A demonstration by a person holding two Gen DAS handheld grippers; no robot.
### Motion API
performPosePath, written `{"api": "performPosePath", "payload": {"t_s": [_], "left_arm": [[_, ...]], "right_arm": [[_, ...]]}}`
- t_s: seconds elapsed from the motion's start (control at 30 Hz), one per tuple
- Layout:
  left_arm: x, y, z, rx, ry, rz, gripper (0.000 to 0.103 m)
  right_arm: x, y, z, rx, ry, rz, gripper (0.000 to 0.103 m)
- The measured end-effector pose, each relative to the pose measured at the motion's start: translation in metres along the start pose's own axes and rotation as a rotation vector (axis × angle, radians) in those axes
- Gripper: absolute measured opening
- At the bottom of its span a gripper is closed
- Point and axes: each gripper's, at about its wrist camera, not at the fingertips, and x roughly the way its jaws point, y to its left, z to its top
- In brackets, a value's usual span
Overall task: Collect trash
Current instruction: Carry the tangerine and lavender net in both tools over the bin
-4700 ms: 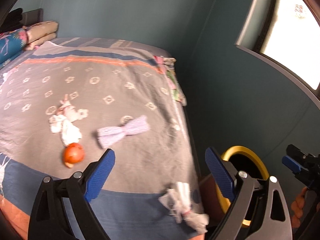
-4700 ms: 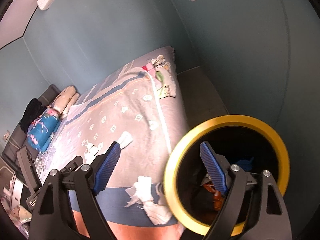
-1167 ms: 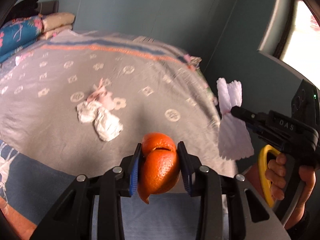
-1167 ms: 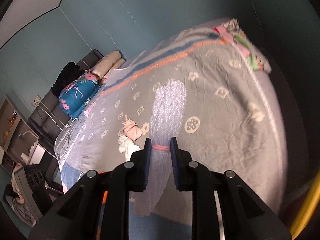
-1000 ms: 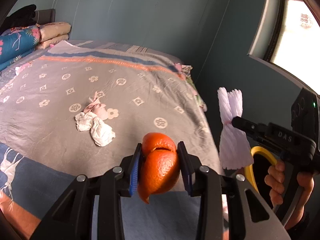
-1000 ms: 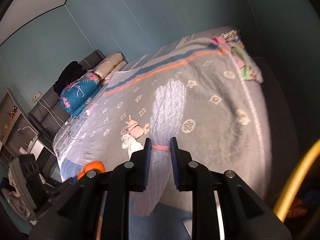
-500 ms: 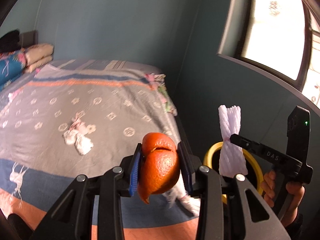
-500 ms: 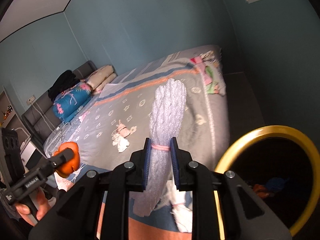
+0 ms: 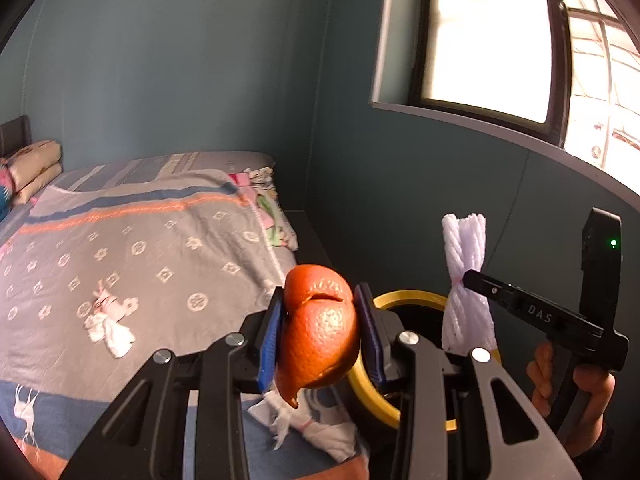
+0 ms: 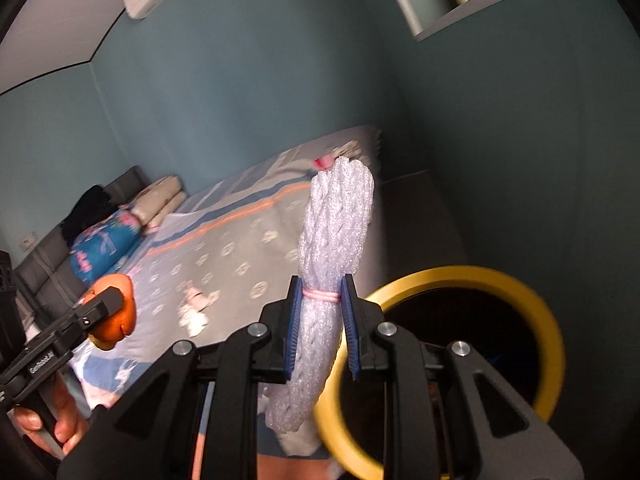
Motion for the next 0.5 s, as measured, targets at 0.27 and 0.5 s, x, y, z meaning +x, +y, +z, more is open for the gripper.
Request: {"api": "performPosePath", "payload": {"t_s": [0.27, 0.5], "left_arm": [[0.049, -0.037, 0.002, 0.029, 0.04, -0.07, 0.033], [0.103, -0.059, -0.009, 0.021, 0.11, -0.105, 0.033]], "right_arm": [[0.0, -0.04, 0.006, 0.037, 0.006, -0.106, 0.02], [0.013, -0.074, 0.005, 0.067, 0.048, -0.157, 0.02]]}}
